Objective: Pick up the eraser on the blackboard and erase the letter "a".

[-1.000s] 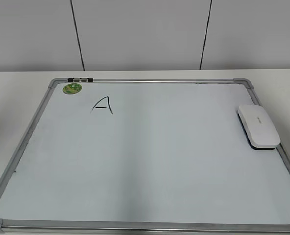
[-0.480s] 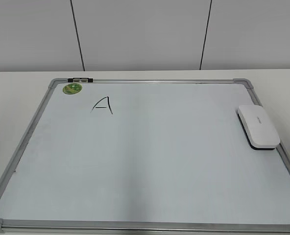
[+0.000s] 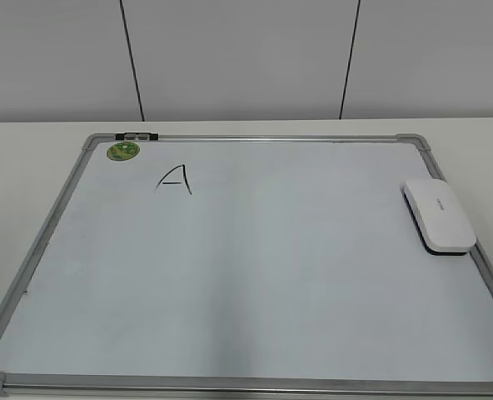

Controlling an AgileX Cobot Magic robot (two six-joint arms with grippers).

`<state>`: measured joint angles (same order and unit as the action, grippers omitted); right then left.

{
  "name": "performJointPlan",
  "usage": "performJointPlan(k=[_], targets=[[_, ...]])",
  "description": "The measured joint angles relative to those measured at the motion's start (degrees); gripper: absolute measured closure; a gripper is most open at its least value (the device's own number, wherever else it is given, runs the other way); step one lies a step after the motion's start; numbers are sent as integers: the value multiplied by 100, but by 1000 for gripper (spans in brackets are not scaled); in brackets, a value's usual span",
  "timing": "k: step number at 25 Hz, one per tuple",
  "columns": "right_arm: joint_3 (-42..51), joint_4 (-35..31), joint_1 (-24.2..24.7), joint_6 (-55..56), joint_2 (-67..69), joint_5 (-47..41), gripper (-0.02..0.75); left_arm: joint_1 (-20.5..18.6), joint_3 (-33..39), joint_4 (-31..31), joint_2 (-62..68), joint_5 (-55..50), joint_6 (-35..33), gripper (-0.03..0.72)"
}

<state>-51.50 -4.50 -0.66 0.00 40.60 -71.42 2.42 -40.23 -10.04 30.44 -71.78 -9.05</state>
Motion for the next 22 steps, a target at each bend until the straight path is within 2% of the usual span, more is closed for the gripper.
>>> performJointPlan(k=[9,22], targets=[[394,634,0,-36,-1398,-69,146,0,723,84,-1130,56,12,299],[1732,586,0,-47,-1922,-7,147,0,901,476,-1573,439,12,299]])
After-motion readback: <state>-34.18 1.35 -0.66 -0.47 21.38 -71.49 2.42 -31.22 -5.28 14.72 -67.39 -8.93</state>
